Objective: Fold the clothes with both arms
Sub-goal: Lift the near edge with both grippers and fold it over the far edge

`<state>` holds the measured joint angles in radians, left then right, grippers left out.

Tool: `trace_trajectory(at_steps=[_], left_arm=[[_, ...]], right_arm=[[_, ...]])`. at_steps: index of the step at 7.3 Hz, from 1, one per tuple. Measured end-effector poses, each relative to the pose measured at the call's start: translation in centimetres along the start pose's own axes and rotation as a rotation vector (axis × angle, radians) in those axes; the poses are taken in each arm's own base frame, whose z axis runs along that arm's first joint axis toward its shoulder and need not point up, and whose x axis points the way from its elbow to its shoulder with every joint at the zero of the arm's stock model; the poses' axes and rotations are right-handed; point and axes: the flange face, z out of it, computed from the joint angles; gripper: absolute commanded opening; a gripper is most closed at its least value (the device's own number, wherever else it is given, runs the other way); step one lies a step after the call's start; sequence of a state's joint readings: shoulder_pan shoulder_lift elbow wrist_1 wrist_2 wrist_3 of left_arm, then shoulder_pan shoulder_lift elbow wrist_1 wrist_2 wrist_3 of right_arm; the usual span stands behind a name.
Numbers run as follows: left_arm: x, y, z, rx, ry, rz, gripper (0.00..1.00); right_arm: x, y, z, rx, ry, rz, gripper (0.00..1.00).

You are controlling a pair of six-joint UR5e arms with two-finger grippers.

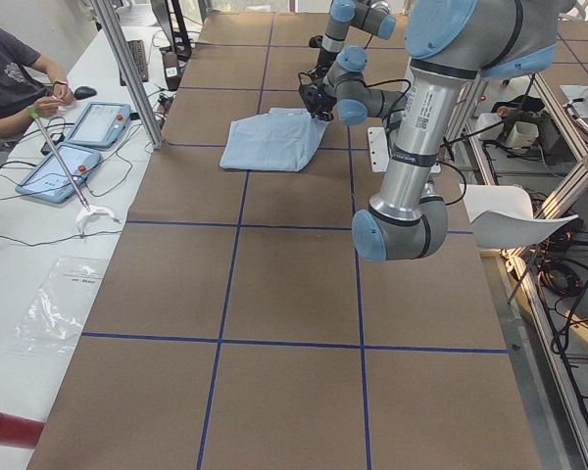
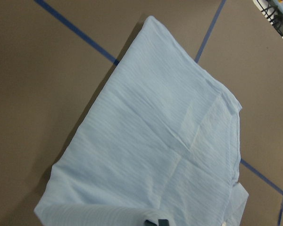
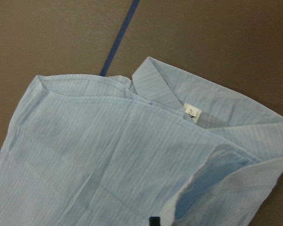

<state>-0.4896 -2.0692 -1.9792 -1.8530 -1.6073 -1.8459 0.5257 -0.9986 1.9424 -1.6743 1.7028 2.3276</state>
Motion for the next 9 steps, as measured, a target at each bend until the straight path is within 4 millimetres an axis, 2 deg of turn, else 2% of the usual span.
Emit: trace_trajectory(at_steps=[3, 4, 5, 7, 9], left_arm=[[2.0, -5.5, 7.3, 0.079, 0.009, 0.048, 0.00], [2.5, -7.6, 9.4, 0.104, 0.014, 0.065, 0.00], [2.6, -9.6, 11.6, 0.125, 0.017, 0.079, 0.00], [2.2, -12.7, 15.2, 0.155, 0.018, 0.102, 0.00], [2.0, -14.7, 17.6, 0.175, 0.013, 0.120, 0.00]], right_arm=[[-9.1, -3.2, 6.7, 0.019, 0.034, -0.034, 0.00], [-11.2, -4.2, 8.9, 0.014, 0.043, -0.044, 0.00], [-12.7, -5.2, 10.7, 0.015, 0.052, -0.060, 0.00], [-14.5, -7.0, 13.0, 0.026, 0.076, -0.095, 0.00], [-15.7, -8.2, 14.5, 0.018, 0.076, -0.121, 0.00]])
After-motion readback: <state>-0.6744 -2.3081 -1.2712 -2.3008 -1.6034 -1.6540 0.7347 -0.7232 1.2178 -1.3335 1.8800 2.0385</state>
